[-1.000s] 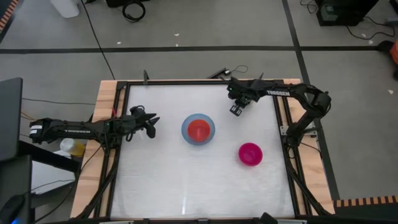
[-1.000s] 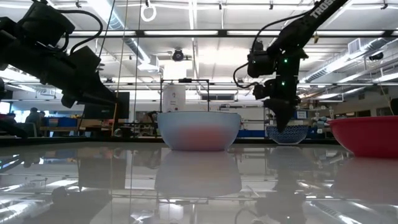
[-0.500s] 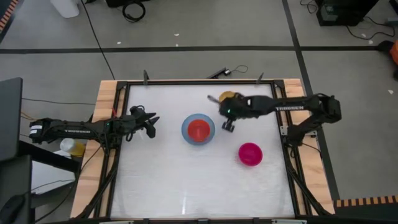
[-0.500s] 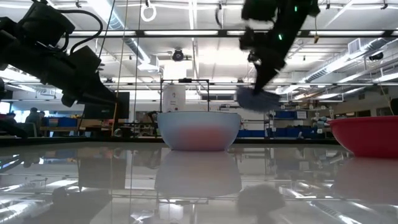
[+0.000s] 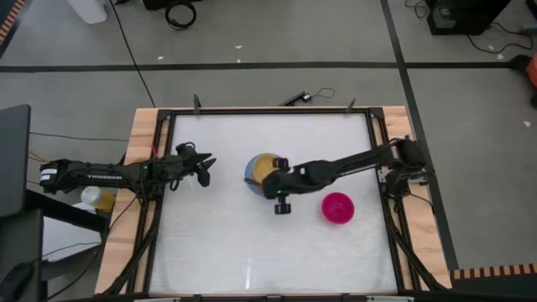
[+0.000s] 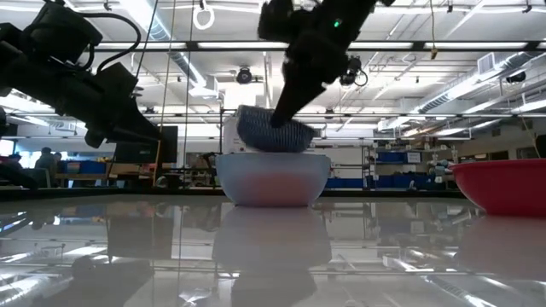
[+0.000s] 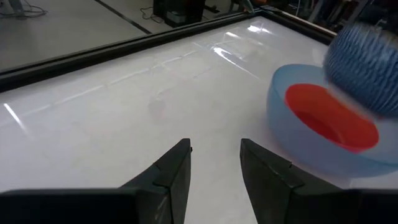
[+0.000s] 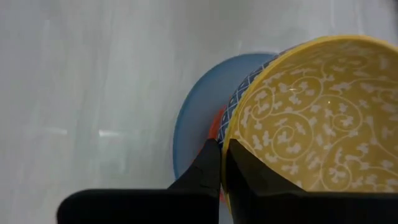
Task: Nest bowls inside each other
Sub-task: Stack the yellow patterned bowl on top of the orange bowl
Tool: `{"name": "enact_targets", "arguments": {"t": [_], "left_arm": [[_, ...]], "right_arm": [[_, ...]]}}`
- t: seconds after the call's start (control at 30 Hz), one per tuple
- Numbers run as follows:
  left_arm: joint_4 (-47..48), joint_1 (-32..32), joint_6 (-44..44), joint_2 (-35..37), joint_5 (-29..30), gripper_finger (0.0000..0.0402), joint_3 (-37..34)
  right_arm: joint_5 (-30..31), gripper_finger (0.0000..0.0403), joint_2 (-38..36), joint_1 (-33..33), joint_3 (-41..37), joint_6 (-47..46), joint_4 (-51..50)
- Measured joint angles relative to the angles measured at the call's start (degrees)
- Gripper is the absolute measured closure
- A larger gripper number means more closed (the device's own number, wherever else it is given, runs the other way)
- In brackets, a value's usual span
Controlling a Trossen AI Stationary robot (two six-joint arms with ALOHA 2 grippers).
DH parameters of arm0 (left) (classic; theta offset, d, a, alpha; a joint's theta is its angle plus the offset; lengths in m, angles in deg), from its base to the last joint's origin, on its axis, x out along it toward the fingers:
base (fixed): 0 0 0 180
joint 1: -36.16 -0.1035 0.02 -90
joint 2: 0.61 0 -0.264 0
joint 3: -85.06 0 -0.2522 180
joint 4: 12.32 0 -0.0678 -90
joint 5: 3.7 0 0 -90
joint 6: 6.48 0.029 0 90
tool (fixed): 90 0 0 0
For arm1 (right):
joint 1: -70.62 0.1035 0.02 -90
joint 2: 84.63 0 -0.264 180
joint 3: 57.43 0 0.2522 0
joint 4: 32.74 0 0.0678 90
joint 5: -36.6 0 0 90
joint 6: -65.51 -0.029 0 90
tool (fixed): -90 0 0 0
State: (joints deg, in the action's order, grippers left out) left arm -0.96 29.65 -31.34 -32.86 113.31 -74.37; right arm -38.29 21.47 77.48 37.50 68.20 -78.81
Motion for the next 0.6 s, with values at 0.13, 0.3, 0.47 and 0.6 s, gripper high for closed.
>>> {"name": "enact_targets", "arguments": {"t": [0.13,0.3,0.47,0.6], "left_arm": [[-0.54,-0.02,-0.62,0.02,-1.0,0.026,0.0],[-0.25,0.02,-2.04,0.0,-4.86,0.026,0.0],[-0.21,1.34,-2.8,0.0,-6.33,0.026,0.0],[-0.22,1.98,-2.82,0.0,-6.31,0.026,0.0]], "right_arm": [[0.27,0.0389,4.82,-0.49,2.6,0.27,-2.52],[-0.49,0.0389,7.84,-1.67,3.2,0.18,-2.39],[-5.1,0.0386,8.14,-2.53,3.28,-2.26,-2.85],[-6.2,0.0352,6.95,-2.83,3.28,-4.52,-3.42]]}}
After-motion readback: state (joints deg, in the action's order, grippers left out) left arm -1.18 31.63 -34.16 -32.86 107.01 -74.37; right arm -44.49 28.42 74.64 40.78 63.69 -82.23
